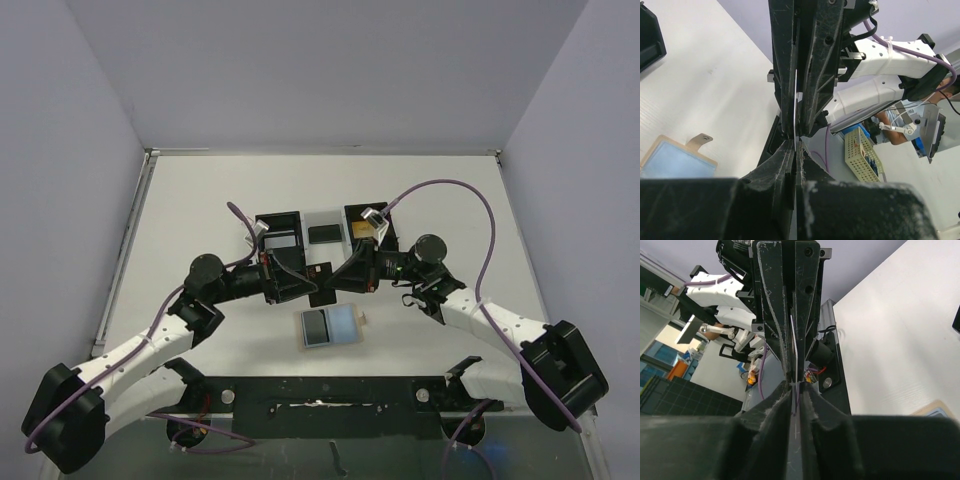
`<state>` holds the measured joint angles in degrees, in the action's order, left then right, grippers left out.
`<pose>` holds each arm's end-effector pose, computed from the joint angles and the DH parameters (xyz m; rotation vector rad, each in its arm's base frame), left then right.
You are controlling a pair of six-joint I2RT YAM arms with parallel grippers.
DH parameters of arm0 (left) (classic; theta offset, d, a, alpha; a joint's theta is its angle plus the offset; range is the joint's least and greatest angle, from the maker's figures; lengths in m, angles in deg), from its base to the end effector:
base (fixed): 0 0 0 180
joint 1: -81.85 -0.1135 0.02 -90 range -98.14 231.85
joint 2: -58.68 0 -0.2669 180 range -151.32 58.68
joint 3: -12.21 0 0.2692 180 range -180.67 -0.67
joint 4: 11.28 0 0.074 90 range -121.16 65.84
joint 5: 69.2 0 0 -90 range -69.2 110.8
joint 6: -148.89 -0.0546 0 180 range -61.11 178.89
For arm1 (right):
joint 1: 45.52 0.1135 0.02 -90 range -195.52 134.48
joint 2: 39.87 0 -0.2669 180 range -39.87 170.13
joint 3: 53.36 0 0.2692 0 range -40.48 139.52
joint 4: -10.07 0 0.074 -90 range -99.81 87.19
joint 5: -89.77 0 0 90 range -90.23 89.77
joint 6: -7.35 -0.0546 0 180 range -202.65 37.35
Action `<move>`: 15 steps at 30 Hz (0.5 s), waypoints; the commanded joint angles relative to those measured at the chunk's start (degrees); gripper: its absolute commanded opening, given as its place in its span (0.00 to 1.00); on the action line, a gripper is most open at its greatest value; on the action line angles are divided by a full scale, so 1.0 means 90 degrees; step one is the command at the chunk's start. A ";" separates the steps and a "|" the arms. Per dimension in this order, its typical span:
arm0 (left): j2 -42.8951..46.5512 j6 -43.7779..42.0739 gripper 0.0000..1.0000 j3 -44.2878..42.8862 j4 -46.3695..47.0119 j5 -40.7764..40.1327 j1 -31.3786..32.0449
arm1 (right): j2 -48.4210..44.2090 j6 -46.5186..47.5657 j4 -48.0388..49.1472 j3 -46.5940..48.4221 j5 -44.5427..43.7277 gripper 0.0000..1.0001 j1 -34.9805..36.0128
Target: Take the credit cards out of the card holder
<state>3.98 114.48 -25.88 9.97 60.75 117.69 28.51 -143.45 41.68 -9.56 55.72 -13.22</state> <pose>0.1734 -0.1685 0.2637 0.3637 1.7659 -1.7279 0.2043 0.1826 0.2624 -0.5410 1.7985 1.9099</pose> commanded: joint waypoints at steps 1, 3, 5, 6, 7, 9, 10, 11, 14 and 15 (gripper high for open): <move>-0.0067 0.0074 0.00 -0.0329 0.0682 0.0355 -0.0037 | 0.0084 -0.0001 0.0302 0.0210 0.0230 0.05 0.0008; -0.0017 -0.0011 0.00 -0.0346 0.0578 0.0267 -0.0039 | 0.0132 0.0016 0.0370 0.0288 0.0334 0.00 0.0006; 0.0021 -0.0103 0.00 -0.0376 0.0489 0.0179 -0.0045 | 0.0137 0.0041 0.0433 0.0327 0.0468 0.00 -0.0020; -0.0032 -0.0161 0.00 -0.0439 0.0427 0.0177 -0.0048 | 0.0134 0.0023 0.0504 0.0354 0.0553 0.00 -0.0037; -0.0142 -0.0207 0.00 -0.0539 0.0354 0.0228 -0.0049 | 0.0141 0.0004 0.0553 0.0395 0.0657 0.00 -0.0038; -0.0290 -0.0244 0.00 -0.0670 0.0330 0.0319 -0.0042 | 0.0179 0.0002 0.0536 0.0477 0.0769 0.20 -0.0044; -0.0269 -0.0199 0.00 -0.0615 0.0487 0.0264 -0.0033 | 0.0190 0.0015 0.0515 0.0494 0.0784 0.28 -0.0045; -0.0216 -0.0072 0.00 -0.0508 0.0731 0.0172 -0.0036 | 0.0202 0.0013 0.0513 0.0491 0.0765 0.31 -0.0044; -0.0123 0.0070 0.00 -0.0373 0.0987 0.0076 -0.0058 | 0.0273 -0.0088 0.0674 0.0437 0.0706 0.28 -0.0034; -0.0136 0.0041 0.00 -0.0402 0.0914 0.0103 -0.0062 | 0.0308 -0.0175 0.0798 0.0428 0.0730 0.23 -0.0034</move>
<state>1.67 114.44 -28.35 12.85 62.32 117.41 30.59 -143.64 43.85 -7.46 60.59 -13.64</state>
